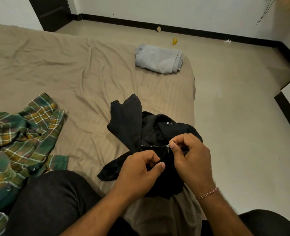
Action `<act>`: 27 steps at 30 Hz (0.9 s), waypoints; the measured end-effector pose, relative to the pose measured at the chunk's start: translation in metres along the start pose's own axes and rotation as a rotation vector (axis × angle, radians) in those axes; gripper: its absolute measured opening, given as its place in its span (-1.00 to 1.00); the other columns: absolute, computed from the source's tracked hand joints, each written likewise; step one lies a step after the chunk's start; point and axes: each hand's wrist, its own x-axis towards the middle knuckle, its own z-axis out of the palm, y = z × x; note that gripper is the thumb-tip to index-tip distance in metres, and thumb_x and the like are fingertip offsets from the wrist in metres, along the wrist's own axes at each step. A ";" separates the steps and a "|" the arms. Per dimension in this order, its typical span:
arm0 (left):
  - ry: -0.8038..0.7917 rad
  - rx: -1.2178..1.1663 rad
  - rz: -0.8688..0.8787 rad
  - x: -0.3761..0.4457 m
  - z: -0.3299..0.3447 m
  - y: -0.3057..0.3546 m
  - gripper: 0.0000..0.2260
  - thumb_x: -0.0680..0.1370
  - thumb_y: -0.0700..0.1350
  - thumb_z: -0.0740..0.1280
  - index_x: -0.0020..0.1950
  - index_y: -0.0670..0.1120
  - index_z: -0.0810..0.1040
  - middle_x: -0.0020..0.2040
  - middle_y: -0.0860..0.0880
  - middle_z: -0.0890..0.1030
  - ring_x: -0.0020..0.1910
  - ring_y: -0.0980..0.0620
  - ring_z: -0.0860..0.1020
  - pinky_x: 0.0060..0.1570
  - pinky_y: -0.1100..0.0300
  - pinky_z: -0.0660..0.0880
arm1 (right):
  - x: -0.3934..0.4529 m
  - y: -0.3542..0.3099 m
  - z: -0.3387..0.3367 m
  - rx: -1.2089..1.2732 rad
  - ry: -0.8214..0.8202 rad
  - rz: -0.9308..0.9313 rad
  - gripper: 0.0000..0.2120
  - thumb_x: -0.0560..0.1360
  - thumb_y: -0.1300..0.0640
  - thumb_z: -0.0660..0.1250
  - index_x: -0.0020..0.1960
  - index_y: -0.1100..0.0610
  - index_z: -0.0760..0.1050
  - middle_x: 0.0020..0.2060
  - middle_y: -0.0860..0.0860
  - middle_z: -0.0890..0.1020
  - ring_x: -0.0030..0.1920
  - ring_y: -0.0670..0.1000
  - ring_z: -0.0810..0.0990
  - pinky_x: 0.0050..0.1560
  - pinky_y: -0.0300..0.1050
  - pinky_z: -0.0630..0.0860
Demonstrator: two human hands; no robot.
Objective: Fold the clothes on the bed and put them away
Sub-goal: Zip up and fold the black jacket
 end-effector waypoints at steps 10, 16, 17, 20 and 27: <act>0.291 -0.303 -0.248 0.039 -0.027 0.010 -0.61 0.64 -0.06 0.39 0.47 0.02 0.47 -0.21 -0.02 0.67 -0.38 0.00 0.61 -0.34 0.10 0.55 | -0.018 -0.024 -0.013 0.253 -0.222 -0.418 -0.97 0.57 0.26 0.39 -0.05 0.19 0.58 0.04 -0.02 0.62 0.28 -0.01 0.59 0.31 0.09 0.51; 0.161 -0.530 0.164 0.038 -0.038 0.023 -0.53 0.60 -0.32 0.32 0.49 -0.04 0.45 0.43 0.02 0.58 0.41 0.02 0.55 0.34 -0.06 0.53 | -0.013 -0.024 -0.002 0.145 -0.419 -0.610 -0.96 0.55 0.28 0.39 -0.02 0.19 0.60 0.10 0.04 0.60 0.32 0.00 0.53 0.57 0.25 0.20; 0.215 -0.468 0.083 0.038 -0.035 0.018 -0.58 0.61 -0.33 0.34 0.44 -0.03 0.52 0.38 0.05 0.61 0.39 0.10 0.55 0.38 -0.05 0.52 | -0.010 -0.017 0.002 0.116 -0.467 -0.582 -0.92 0.57 0.24 0.41 0.06 0.16 0.61 0.19 0.02 0.58 0.40 -0.01 0.48 0.58 0.26 0.18; 0.461 -0.372 -0.152 0.033 -0.032 0.002 -0.77 0.59 -0.31 0.38 0.11 0.00 0.67 0.00 0.06 0.71 0.03 0.10 0.68 0.12 -0.06 0.63 | 0.001 -0.001 -0.006 0.122 -0.416 -0.471 -0.70 0.58 0.14 0.43 0.30 0.14 0.57 0.36 0.00 0.53 0.52 0.03 0.39 0.59 0.24 0.18; -0.061 0.112 -0.125 0.024 -0.051 -0.006 -0.78 0.54 0.12 0.48 -0.20 0.02 0.64 -0.31 0.02 0.65 -0.37 0.13 0.58 -0.27 0.15 0.51 | 0.018 0.047 -0.053 -0.163 -0.553 -0.226 -0.42 0.42 -0.09 0.57 0.39 -0.12 0.48 0.46 -0.15 0.40 0.47 -0.07 0.34 0.46 -0.04 0.37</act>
